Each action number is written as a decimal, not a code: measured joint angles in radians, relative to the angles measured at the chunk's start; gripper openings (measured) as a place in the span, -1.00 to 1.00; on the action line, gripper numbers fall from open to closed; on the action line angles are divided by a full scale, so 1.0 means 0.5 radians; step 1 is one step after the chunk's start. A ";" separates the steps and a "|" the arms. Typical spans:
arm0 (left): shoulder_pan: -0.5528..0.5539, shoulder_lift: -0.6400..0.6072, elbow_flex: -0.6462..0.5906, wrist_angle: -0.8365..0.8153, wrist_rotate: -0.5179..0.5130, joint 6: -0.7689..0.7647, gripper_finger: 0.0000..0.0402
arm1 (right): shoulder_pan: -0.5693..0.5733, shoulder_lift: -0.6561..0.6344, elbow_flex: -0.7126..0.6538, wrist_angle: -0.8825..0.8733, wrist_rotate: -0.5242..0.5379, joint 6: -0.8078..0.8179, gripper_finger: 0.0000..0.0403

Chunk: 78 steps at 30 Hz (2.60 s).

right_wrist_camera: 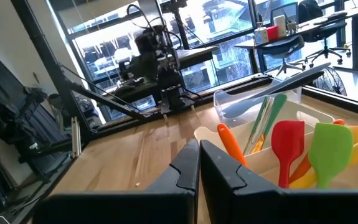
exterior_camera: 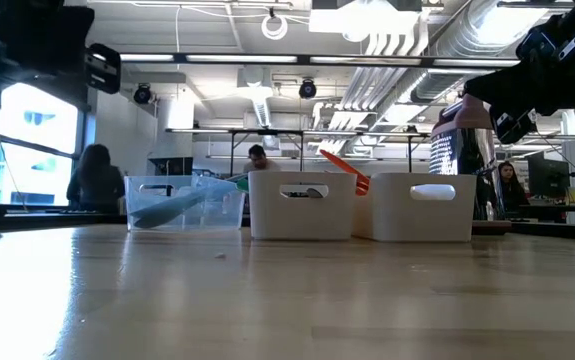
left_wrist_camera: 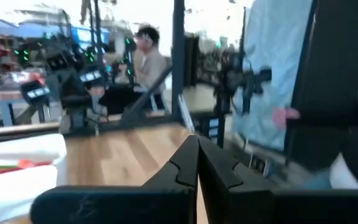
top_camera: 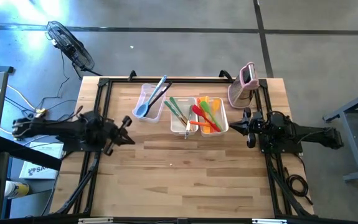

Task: Pick & Place Kitchen Items
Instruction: Return to Home Position

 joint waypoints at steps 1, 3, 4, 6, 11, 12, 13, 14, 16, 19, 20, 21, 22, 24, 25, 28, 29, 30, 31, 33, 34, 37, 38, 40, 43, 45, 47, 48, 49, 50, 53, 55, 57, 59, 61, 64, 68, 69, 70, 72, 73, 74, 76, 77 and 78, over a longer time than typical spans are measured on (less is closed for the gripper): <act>0.025 -0.062 -0.001 -0.025 0.010 -0.062 -1.00 | 0.000 0.000 0.000 0.000 0.000 0.000 -0.98; 0.033 -0.193 -0.001 -0.112 -0.037 -0.149 -1.00 | 0.000 0.000 0.000 0.000 0.000 0.000 -0.98; 0.021 -0.272 -0.001 -0.178 -0.071 -0.177 -1.00 | 0.000 0.000 0.000 0.000 0.000 0.000 -0.98; -0.012 -0.429 0.000 -0.323 -0.163 -0.189 -1.00 | 0.000 0.000 0.000 0.000 0.000 0.000 -0.98; -0.133 -0.776 0.070 -0.886 -0.581 -0.013 -1.00 | 0.000 0.000 0.000 -0.001 0.000 0.000 -0.98; -0.154 -0.764 0.098 -0.883 -0.608 0.032 -1.00 | 0.000 0.000 0.000 0.000 -0.003 0.000 -0.98; -0.170 -0.764 0.120 -0.869 -0.624 0.063 -1.00 | 0.000 0.000 -0.001 -0.001 -0.003 0.000 -0.98; -0.184 -0.765 0.133 -0.866 -0.614 0.080 -1.00 | 0.000 0.000 -0.001 0.002 -0.002 0.000 -0.98; -0.206 -0.757 0.139 -0.832 -0.617 0.090 -1.00 | 0.000 0.000 -0.001 -0.004 0.001 0.000 -0.98; -0.203 -0.765 0.138 -0.873 -0.658 0.090 -1.00 | 0.000 0.004 -0.002 -0.002 0.000 0.000 -0.98; -0.203 -0.765 0.138 -0.861 -0.641 0.090 -1.00 | 0.000 0.006 -0.002 -0.006 -0.001 0.000 -0.98; -0.204 -0.765 0.140 -0.855 -0.610 0.082 -1.00 | 0.000 0.006 -0.002 -0.007 -0.001 0.000 -0.98; -0.204 -0.767 0.142 -0.870 -0.577 0.076 -1.00 | 0.000 0.006 -0.002 -0.005 0.000 0.000 -0.98; -0.204 -0.766 0.143 -0.947 -0.560 0.078 -1.00 | 0.000 0.006 -0.002 -0.006 0.000 0.000 -0.98; -0.204 -0.766 0.143 -0.992 -0.584 0.084 -1.00 | 0.000 0.006 -0.002 -0.005 0.000 0.000 -0.98; -0.204 -0.765 0.143 -1.007 -0.654 0.069 -1.00 | 0.000 0.006 -0.002 -0.005 -0.001 0.000 -0.98; -0.203 -0.765 0.143 -0.996 -0.645 0.058 -1.00 | 0.000 0.006 -0.002 -0.005 -0.001 0.000 -0.98; -0.203 -0.766 0.143 -0.995 -0.624 0.044 -1.00 | 0.000 0.006 -0.002 -0.005 0.000 0.000 -0.98; -0.203 -0.766 0.143 -1.010 -0.599 0.031 -1.00 | 0.000 0.006 -0.002 -0.005 0.000 0.000 -0.98; -0.203 -0.765 0.143 -1.082 -0.550 0.026 -1.00 | 0.000 0.006 -0.002 -0.005 0.000 0.000 -0.98; -0.203 -0.765 0.138 -1.113 -0.530 0.029 -1.00 | 0.000 0.006 -0.002 -0.005 0.000 0.000 -0.98; -0.203 -0.763 0.068 -1.076 -0.460 -0.027 -1.00 | 0.000 0.006 -0.002 -0.005 0.000 0.000 -0.98; -0.203 -0.763 0.051 -1.046 -0.422 -0.061 -1.00 | 0.000 0.006 -0.002 -0.005 -0.001 0.000 -0.98; -0.203 -0.758 0.044 -1.020 -0.332 -0.127 -1.00 | 0.000 0.006 -0.002 -0.005 0.000 0.000 -0.98; -0.204 -0.756 0.044 -1.017 -0.264 -0.137 -1.00 | 0.000 0.006 -0.002 -0.005 0.000 0.000 -0.98; -0.204 -0.757 0.044 -1.022 -0.279 -0.138 -1.00 | 0.000 0.006 -0.002 -0.006 0.000 0.000 -0.98; -0.204 -0.744 0.043 -1.031 -0.328 -0.137 -1.00 | 0.000 0.006 -0.002 -0.006 0.000 0.000 -0.98; -0.204 -0.742 0.043 -1.033 -0.349 -0.137 -1.00 | 0.000 0.006 -0.002 -0.006 0.000 0.000 -0.98; -0.204 -0.742 0.043 -1.035 -0.380 -0.137 -1.00 | 0.000 0.006 -0.002 -0.007 0.000 0.000 -0.98; -0.204 -0.743 0.042 -1.036 -0.394 -0.137 -1.00 | 0.000 0.006 -0.002 -0.007 0.000 0.000 -0.98; -0.203 -0.743 0.042 -1.039 -0.417 -0.137 -1.00 | 0.000 0.006 -0.002 -0.007 0.000 0.000 -0.98; -0.203 -0.743 0.042 -1.039 -0.421 -0.137 -1.00 | 0.000 0.006 -0.002 -0.008 0.000 0.000 -0.98; -0.203 -0.744 0.041 -1.040 -0.422 -0.137 -1.00 | 0.000 0.006 -0.002 -0.008 0.000 0.000 -0.98; -0.204 -0.744 0.041 -1.040 -0.422 -0.137 -1.00 | 0.000 0.006 -0.002 -0.008 0.000 0.000 -0.98; -0.203 -0.744 0.041 -1.041 -0.422 -0.137 -1.00 | 0.000 0.006 -0.002 -0.008 0.000 0.000 -0.98; -0.203 -0.744 0.041 -1.041 -0.422 -0.137 -1.00 | 0.000 0.006 -0.002 -0.008 0.000 0.000 -0.98; -0.203 -0.744 0.040 -1.042 -0.422 -0.137 -1.00 | 0.000 0.006 -0.002 -0.008 0.000 0.000 -0.98; -0.203 -0.744 0.040 -1.042 -0.422 -0.137 -1.00 | 0.000 0.006 -0.002 -0.008 0.000 0.000 -0.98; -0.203 -0.744 0.040 -1.042 -0.422 -0.137 -1.00 | 0.000 0.006 -0.002 -0.008 0.000 0.000 -0.98; -0.203 -0.744 0.040 -1.043 -0.422 -0.137 -1.00 | 0.000 0.006 -0.002 -0.008 0.000 0.000 -0.98; -0.204 -0.744 0.040 -1.043 -0.423 -0.137 -1.00 | 0.000 0.006 -0.002 -0.008 0.000 0.000 -0.98; -0.203 -0.744 0.040 -1.043 -0.423 -0.137 -1.00 | 0.000 0.006 -0.002 -0.008 0.000 0.000 -0.98; -0.203 -0.744 0.040 -1.043 -0.422 -0.137 -1.00 | 0.000 0.006 -0.002 -0.008 0.000 0.000 -0.98; -0.203 -0.744 0.040 -1.043 -0.422 -0.137 -1.00 | 0.000 0.006 -0.002 -0.008 0.000 0.000 -0.98; -0.204 -0.744 0.040 -1.043 -0.423 -0.137 -1.00 | 0.000 0.006 -0.002 -0.008 0.000 0.000 -0.98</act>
